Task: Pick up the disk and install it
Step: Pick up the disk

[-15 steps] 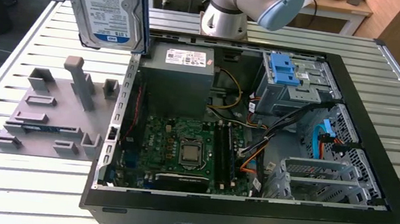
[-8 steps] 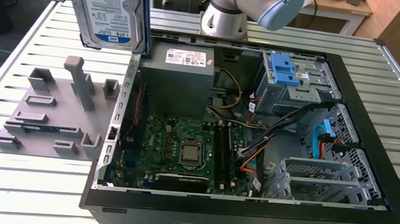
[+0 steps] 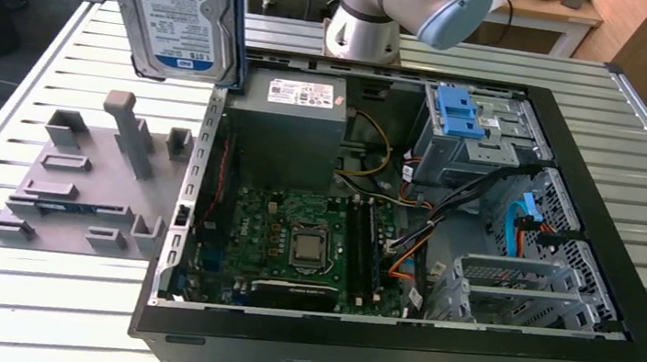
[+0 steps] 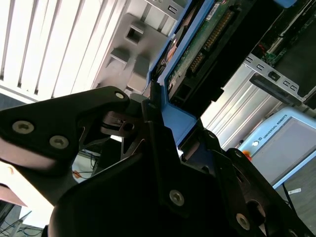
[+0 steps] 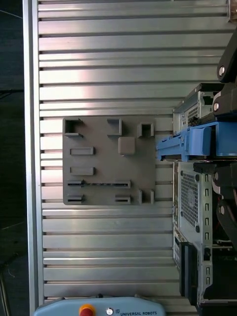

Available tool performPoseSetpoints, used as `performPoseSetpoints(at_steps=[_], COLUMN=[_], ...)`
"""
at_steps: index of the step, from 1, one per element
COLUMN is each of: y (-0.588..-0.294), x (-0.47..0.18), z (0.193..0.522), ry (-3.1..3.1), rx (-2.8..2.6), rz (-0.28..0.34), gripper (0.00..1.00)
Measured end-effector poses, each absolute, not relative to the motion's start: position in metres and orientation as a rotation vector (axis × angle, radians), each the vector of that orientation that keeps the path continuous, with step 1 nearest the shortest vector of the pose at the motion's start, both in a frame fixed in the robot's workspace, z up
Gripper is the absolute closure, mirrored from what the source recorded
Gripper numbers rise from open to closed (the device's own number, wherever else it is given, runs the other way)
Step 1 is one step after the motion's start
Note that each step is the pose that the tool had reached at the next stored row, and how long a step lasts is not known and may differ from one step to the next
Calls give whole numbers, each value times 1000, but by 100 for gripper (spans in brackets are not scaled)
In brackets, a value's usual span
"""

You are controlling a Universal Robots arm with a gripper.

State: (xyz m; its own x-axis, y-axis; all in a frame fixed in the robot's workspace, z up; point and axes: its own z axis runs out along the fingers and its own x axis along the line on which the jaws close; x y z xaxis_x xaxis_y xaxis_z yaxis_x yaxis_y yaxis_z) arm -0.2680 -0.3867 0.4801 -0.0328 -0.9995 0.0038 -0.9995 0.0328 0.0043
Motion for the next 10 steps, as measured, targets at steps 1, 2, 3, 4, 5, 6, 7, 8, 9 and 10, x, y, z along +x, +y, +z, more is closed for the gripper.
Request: performPoseSetpoints(at_steps=[1,2,3,4,5,6,7,8,9,10], y=[-387,-387,-387,-388,-388,-388,-389,-389,-389,-389], x=[-267,-267,-266,-265,-265,-264,-264,-263,-263,-263], z=[480,480,480,480,480,480,480,480,480,480], ry=[-2254,-2254,-2254,-2254,-2254,-2254,-2254,-2254,-2254,-2254], rx=[2181,2181,2181,2181,2181,2180,2180,2181,2181,2180], rz=[-1,-1,-1,-1,-1,-1,-1,-1,-1,-1], gripper=[64,64,64,64,64,64,64,64,64,64])
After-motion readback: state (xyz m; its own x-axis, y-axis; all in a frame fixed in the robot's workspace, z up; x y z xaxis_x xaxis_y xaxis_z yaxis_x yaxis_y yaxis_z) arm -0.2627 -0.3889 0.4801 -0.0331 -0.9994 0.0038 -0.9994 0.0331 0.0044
